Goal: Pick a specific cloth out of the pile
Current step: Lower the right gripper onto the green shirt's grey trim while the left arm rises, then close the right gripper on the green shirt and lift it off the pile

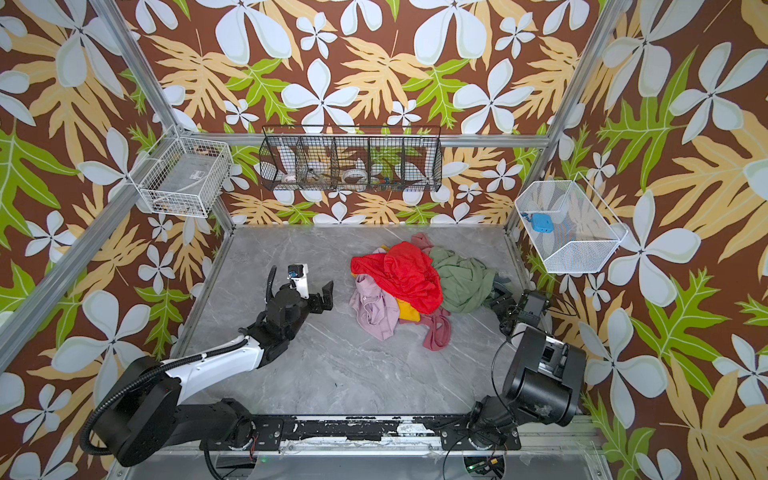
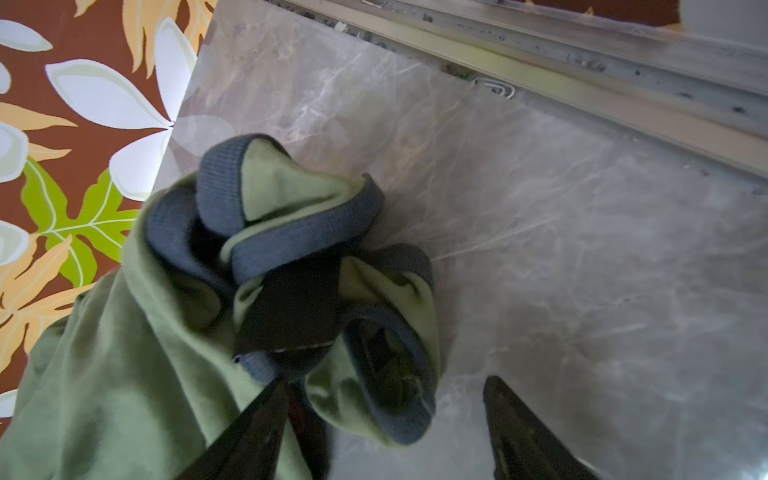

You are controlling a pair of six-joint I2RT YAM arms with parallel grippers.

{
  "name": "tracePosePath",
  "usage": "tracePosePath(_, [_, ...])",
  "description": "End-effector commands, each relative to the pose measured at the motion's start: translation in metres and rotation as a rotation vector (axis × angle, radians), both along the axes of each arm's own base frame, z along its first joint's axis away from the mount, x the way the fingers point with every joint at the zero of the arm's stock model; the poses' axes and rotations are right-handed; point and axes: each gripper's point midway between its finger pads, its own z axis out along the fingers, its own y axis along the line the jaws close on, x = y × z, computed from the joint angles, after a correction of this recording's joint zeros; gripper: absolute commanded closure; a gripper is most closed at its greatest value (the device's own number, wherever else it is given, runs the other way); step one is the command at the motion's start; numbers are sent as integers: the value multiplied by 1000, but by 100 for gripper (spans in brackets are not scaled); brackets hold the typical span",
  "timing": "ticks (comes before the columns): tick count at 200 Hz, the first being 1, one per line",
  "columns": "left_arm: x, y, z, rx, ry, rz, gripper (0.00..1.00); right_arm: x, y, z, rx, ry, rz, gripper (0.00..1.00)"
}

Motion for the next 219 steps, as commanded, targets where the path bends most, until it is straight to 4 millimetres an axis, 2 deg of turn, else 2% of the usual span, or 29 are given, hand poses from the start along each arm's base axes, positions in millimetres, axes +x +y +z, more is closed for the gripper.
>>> tracePosePath(1, [0,-3,1,-14,0,-11,0,9,-7,0,-1,-26,-26,26])
tracePosePath(44, [0,-4,-3,-9,9,-16,0,23,-8,-11,15,-29,-12,26])
tracePosePath(57, [0,-5,-4,-12,12,-20,0,31,-6,-15,23,-32,8,29])
tracePosePath(97, [-5,-1,-6,-35,12,-6,0,52,1,-16,66,-112,53,62])
tracePosePath(110, [-8,1,-8,-43,14,-4,0,54,3,-9,65,-158,56,72])
tracePosePath(125, [-10,3,-10,-41,16,1,0,57,9,3,67,-225,84,90])
tracePosePath(137, [-10,3,-11,-32,17,-1,0,61,14,13,64,-279,114,100])
tracePosePath(181, [-10,5,-12,-18,16,4,0,67,37,57,-6,-394,233,100])
tracePosePath(219, [-9,1,-16,-22,28,-8,0,59,47,103,-66,-500,249,100])
